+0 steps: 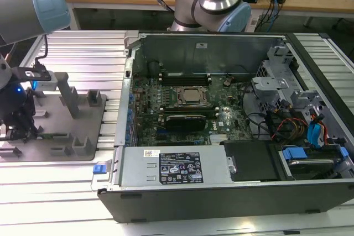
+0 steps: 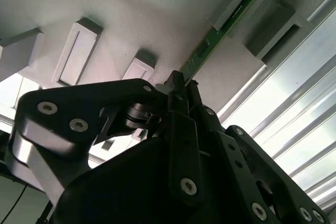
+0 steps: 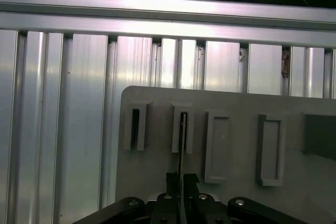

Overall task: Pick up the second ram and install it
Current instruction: 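Pick up the second ram and move it above second insertion slot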

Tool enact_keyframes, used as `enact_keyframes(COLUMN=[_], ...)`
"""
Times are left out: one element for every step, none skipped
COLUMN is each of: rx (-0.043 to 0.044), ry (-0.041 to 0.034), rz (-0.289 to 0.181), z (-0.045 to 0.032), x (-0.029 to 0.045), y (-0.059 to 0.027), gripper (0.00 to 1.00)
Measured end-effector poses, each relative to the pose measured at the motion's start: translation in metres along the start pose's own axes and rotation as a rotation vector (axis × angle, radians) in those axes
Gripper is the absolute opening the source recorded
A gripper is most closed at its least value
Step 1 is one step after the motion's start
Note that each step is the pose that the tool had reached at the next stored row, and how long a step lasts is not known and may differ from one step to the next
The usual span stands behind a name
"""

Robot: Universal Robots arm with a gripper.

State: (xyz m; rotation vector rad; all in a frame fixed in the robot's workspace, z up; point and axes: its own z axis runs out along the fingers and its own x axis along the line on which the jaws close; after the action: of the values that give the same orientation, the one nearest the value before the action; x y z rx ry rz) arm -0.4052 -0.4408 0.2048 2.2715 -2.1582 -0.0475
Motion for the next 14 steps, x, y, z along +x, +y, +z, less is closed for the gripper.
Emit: enact_keyframes(rx=[0.0000, 0.0000, -0.0004, 0.0001, 0.0001, 0.0000, 0.0001, 0.0000, 0.0004, 0.0008, 0.0010, 0.0012, 0.0013, 0.0012], ry=[0.0000, 0.0000, 0.0003, 0.0000, 0.0000, -0.0001, -0.0001, 0.0000, -0.0007, -0.0013, -0.0016, -0.0020, -0.0020, -0.0020], rz=[0.000, 0.000, 0.000, 0.000, 0.000, 0.000, 0.000, 0.000, 0.029, 0.050, 0.062, 0.075, 0.074, 0.072], z=[0.0000, -0.0002, -0.0011, -0.0010, -0.0013, -0.0015, -0.0017, -0.0019, -0.0019, -0.0019, -0.0019, -0.0019, -0.0018, -0.0018], x=[0.0000, 0.0000, 0.0000, 0.0000, 0.0000, 0.0000, 0.0000, 0.0000, -0.0001, 0.0000, 0.0000, 0.0000, 0.0000, 0.0000], y=[0.0000, 0.0000, 0.0001, 0.0000, 0.0000, 0.0000, 0.0000, 0.0001, 0.0001, 0.0001, 0.0001, 0.0000, 0.0000, 0.0001], gripper=[0.16, 0.16, 0.16, 0.16, 0.16, 0.14, 0.09, 0.09, 0.09, 0.09, 0.09, 0.09, 0.09, 0.09])
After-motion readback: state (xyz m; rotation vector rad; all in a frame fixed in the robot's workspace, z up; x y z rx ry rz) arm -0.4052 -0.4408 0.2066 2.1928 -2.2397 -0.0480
